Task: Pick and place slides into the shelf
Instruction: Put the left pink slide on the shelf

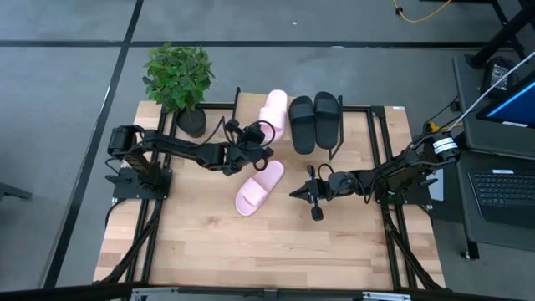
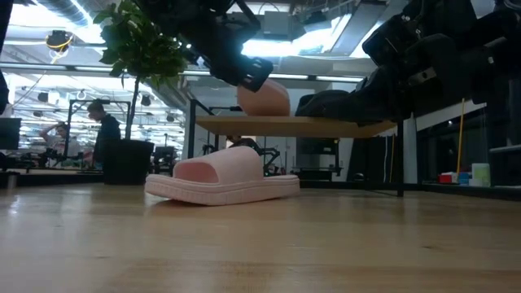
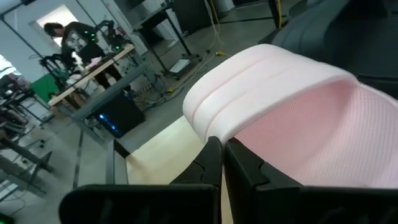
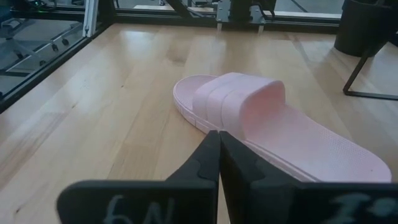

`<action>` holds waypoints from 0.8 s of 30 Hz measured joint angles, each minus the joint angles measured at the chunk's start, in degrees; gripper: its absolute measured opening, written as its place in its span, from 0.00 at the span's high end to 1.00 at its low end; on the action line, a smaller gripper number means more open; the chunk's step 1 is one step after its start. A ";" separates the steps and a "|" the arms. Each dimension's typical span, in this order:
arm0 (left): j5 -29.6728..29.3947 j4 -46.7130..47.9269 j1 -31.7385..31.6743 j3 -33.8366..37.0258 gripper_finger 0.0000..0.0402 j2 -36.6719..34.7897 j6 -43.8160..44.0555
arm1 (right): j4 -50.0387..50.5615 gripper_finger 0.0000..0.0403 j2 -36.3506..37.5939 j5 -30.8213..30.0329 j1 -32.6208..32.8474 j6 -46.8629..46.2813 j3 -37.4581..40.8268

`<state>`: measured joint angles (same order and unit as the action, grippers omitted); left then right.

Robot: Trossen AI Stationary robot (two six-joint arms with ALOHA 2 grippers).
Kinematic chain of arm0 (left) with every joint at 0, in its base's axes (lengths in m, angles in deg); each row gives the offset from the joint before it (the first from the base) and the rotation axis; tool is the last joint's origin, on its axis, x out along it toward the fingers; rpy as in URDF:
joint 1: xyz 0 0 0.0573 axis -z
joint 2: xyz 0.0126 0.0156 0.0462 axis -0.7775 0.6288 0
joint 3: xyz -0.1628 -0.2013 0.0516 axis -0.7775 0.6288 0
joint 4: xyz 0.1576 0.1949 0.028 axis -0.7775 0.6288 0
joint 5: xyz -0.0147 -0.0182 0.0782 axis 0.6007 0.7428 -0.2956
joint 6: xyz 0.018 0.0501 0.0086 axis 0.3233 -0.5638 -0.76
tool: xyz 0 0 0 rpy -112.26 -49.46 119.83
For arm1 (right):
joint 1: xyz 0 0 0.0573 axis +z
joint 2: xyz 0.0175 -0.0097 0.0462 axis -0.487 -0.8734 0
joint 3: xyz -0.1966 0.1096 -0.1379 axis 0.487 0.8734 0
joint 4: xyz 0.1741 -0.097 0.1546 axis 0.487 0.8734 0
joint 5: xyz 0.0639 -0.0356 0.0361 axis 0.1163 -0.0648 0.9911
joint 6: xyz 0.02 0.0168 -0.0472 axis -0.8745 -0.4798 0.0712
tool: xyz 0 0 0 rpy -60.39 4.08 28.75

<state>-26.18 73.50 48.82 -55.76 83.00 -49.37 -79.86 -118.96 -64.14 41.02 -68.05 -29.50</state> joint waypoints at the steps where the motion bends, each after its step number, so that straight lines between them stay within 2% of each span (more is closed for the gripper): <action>1: 0.21 0.01 0.00 0.00 1.00 0.00 0.01 | 0.00 0.98 0.00 0.00 0.00 -0.01 0.00; 19: -0.21 0.10 2.27 0.00 1.00 -0.01 -0.45 | -0.02 0.98 0.00 0.00 0.00 -0.03 0.02; 24: 4.95 0.10 1.21 0.00 1.00 -0.02 -0.27 | -0.02 0.98 0.00 0.01 0.00 -0.12 0.02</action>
<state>-21.23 73.60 50.03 -55.76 82.98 -49.64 -79.88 -118.96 -64.13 41.02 -68.17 -29.48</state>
